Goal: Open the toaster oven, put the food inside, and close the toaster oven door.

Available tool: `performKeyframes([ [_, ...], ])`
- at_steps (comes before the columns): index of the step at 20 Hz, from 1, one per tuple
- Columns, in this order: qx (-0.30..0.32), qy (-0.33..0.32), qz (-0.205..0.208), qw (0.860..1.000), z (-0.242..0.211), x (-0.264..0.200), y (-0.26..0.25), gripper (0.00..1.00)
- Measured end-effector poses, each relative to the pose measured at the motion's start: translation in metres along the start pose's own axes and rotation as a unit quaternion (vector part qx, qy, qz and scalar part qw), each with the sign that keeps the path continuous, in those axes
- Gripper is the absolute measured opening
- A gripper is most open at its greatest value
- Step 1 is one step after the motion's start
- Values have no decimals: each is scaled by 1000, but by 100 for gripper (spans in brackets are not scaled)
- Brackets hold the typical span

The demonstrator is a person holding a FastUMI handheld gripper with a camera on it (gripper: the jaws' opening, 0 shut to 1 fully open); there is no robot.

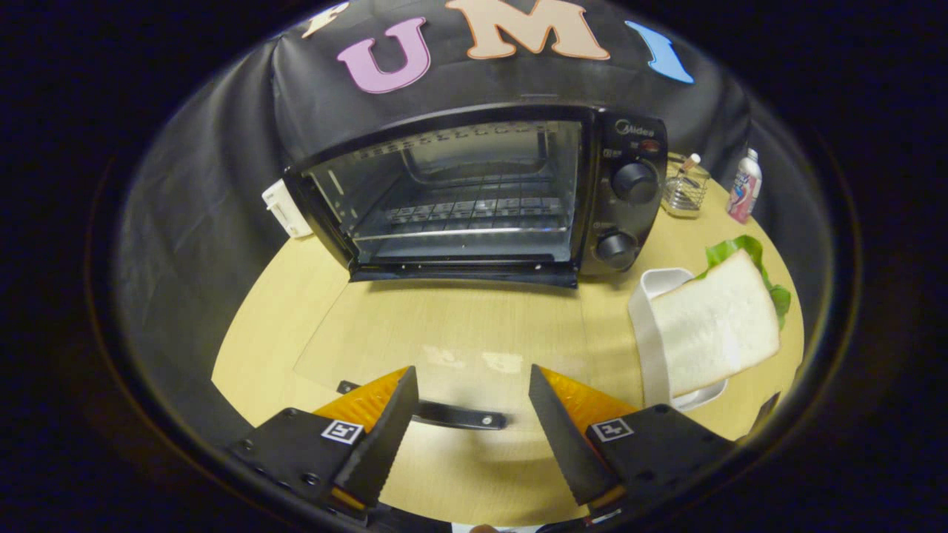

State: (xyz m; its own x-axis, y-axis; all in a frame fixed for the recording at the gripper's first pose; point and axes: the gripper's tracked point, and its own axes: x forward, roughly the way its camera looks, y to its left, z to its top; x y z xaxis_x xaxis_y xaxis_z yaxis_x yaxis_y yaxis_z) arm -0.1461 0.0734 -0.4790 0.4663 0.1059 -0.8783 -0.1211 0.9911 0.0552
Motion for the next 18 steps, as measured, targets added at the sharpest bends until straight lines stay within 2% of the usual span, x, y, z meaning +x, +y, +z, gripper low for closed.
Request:
performKeyframes([
  [4,-3,-65,-20,998,42,-25,-43,96],
  [11,61,-151,-98,982,114,-77,-157,95],
  [14,81,-157,-128,976,117,-86,-203,95],
  [18,121,-128,-121,977,96,-74,-234,95],
])
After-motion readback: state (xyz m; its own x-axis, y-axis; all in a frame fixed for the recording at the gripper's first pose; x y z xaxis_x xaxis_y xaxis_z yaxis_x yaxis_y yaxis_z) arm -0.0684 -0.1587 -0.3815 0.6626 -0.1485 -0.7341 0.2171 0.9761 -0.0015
